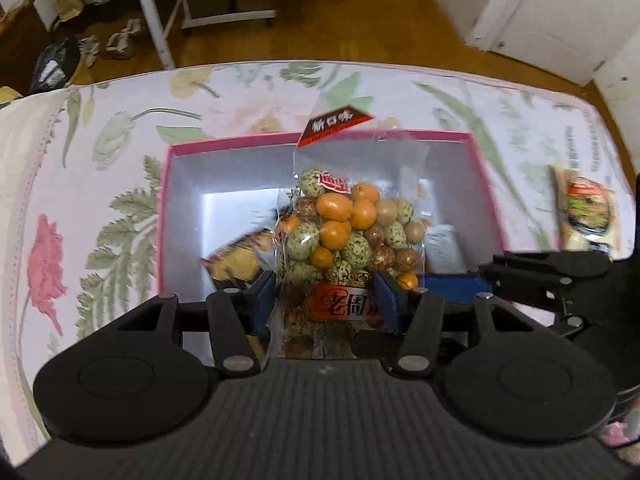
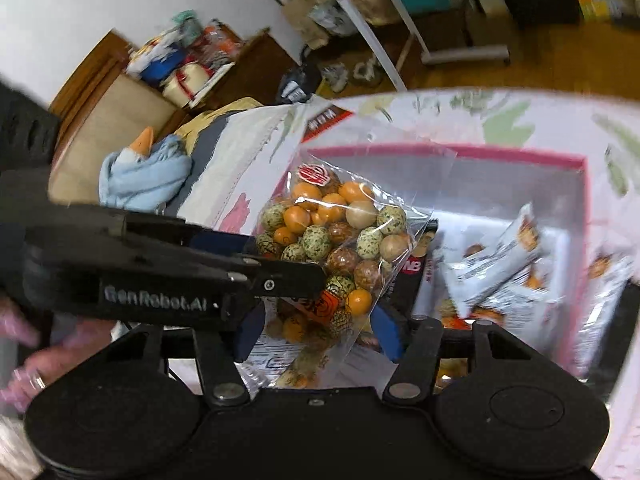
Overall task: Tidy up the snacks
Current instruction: 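Carry the peanut bag into the pink box and open the left gripper, then grasp the large noodle-snack bag with both grippers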
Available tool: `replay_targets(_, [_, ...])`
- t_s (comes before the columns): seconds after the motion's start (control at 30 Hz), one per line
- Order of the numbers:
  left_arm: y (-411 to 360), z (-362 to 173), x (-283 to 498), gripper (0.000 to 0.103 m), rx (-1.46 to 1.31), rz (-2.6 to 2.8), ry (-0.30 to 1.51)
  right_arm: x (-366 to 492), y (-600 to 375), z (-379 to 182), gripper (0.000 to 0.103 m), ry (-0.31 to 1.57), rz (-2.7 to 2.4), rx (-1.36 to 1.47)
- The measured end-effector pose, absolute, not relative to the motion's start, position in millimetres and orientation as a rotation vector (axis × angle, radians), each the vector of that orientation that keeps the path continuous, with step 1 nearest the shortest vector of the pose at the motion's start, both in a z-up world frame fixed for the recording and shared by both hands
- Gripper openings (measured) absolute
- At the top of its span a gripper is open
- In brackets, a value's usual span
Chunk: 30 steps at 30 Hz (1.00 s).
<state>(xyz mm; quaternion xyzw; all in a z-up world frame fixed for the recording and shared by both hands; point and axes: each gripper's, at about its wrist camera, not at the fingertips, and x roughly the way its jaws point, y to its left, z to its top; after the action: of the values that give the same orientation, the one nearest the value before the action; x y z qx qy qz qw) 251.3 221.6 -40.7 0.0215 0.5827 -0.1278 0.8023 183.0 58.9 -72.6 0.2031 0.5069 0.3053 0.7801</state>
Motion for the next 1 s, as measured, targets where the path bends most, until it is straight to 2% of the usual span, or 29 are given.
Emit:
replay_targets(0.13, [223, -60, 268, 0.052, 0.096, -0.254, 1.228, 196, 68, -97, 0.064, 1.134, 0.633, 0.538])
replay_targets(0.4, [232, -91, 275, 0.056, 0.134, -0.16, 1.189, 204, 86, -121, 0.063, 1.136, 0.603, 0.512])
replay_targets(0.67, [247, -89, 258, 0.057, 0.073, -0.118, 1.16, 170, 69, -72, 0.064, 1.004, 0.658, 0.263])
replay_targets(0.83, [238, -64, 228, 0.055, 0.048, -0.198, 1.107, 135, 19, -35, 0.064, 0.89, 0.631, 0.182])
replay_targets(1.0, [210, -39, 194, 0.054, 0.066, -0.298, 1.064, 102, -45, -22, 0.064, 0.808, 0.532, 0.174])
